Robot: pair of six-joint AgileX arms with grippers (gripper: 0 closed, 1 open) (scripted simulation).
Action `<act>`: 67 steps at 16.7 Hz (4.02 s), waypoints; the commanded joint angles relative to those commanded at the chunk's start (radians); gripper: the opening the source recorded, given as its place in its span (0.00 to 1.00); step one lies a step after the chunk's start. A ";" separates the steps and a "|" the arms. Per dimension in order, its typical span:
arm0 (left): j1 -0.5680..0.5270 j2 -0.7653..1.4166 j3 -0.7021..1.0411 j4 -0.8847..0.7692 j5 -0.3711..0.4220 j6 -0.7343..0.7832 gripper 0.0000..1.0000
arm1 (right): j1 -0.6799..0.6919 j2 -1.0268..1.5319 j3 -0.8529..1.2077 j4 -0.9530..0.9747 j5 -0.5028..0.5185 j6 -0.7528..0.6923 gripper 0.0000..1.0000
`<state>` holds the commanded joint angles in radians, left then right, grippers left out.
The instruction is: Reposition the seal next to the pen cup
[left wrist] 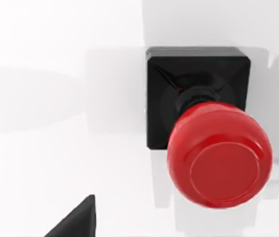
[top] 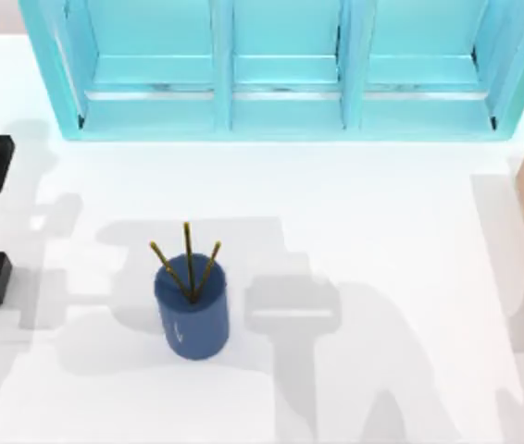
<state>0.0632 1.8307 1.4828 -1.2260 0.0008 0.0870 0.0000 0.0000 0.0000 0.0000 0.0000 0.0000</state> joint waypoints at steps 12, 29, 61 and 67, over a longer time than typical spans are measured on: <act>0.005 0.072 -0.234 0.308 0.000 0.006 1.00 | 0.000 0.000 0.000 0.000 0.000 0.000 1.00; 0.005 0.072 -0.234 0.308 0.000 0.006 0.00 | 0.000 0.000 0.000 0.000 0.000 0.000 1.00; -0.463 -0.081 0.155 -0.234 0.000 -0.463 0.00 | 0.000 0.000 0.000 0.000 0.000 0.000 1.00; -0.463 -0.090 0.132 -0.219 -0.001 -0.466 0.00 | 0.000 0.000 0.000 0.000 0.000 0.000 1.00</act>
<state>-0.3998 1.7406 1.6151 -1.4452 0.0001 -0.3791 0.0000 0.0000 0.0000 0.0000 0.0000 0.0000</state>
